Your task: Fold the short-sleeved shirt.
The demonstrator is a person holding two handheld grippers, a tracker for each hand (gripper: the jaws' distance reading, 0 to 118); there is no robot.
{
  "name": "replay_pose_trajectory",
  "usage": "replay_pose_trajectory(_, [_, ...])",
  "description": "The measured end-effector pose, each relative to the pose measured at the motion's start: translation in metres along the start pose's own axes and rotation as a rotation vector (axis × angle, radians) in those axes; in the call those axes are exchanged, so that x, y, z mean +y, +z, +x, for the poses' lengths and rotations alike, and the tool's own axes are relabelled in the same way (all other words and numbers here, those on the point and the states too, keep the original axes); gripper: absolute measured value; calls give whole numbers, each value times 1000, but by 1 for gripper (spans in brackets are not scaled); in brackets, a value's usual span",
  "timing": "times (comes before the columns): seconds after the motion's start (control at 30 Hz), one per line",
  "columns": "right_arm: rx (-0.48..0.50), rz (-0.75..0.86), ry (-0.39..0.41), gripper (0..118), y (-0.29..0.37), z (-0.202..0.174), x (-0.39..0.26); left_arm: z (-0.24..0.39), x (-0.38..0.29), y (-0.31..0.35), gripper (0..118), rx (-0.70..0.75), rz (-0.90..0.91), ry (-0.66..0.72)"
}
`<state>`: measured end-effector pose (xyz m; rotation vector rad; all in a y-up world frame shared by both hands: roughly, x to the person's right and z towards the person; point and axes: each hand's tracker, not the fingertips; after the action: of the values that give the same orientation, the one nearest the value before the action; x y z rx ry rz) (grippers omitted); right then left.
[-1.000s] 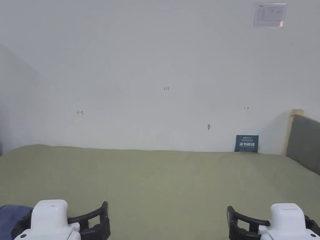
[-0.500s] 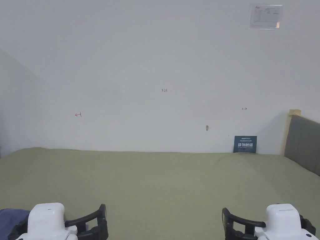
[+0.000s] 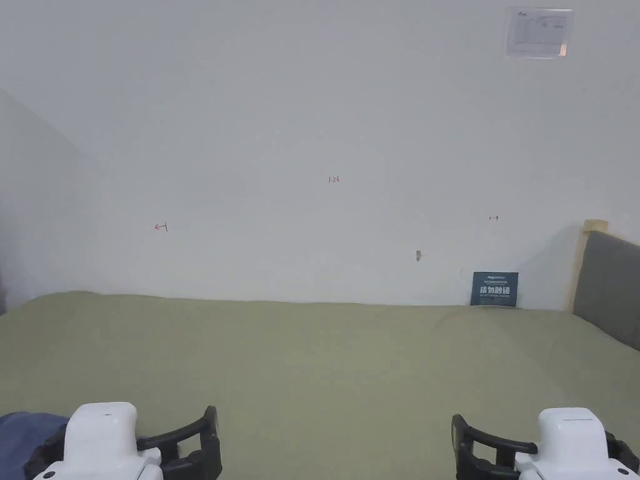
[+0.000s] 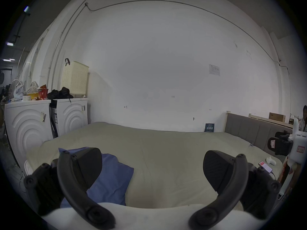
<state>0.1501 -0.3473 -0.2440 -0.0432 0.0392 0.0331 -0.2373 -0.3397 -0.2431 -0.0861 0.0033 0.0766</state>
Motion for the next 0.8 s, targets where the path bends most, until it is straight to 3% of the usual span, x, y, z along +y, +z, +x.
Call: replay_pose_trajectory(0.8, [-4,-5,-38,118,-2,4,-5,-5,0,-1,118,5,-17,7])
